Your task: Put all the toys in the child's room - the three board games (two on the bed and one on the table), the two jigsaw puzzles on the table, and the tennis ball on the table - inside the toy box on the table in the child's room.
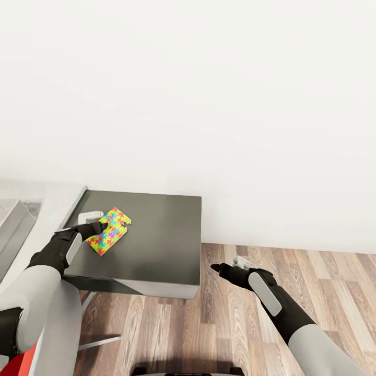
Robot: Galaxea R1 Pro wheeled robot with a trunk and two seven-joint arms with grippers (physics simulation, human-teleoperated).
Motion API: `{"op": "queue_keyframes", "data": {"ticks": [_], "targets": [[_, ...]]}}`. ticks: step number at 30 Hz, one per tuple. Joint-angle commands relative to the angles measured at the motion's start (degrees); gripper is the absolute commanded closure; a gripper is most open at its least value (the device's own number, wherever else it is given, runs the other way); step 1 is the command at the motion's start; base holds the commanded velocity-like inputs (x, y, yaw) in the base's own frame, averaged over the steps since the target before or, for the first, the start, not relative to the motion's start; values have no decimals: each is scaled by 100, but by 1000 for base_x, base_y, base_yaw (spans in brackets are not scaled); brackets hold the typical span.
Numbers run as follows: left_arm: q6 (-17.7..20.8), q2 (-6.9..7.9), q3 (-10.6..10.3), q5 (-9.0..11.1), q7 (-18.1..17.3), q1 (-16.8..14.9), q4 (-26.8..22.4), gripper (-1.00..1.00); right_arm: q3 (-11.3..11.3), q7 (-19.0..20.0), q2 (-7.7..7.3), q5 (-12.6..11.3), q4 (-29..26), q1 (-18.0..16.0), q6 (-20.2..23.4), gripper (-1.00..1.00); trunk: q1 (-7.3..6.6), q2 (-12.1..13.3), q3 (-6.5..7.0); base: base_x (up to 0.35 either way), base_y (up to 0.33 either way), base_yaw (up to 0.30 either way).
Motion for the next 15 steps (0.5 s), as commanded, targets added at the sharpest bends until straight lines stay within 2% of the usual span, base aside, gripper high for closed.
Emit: {"op": "queue_keyframes", "data": {"ticks": [1, 15], "targets": [[34, -4, 32, -42, -33, 1, 340, -100, 21, -58, -7, -60, -10, -4, 4, -100, 6, -6, -9, 0, 0, 0], [33, -6, 32, -33, -39, 1, 342, -100, 22, -58, -7, -56, -10, -4, 2, -100, 6, -6, -10, 0, 0, 0]]}}
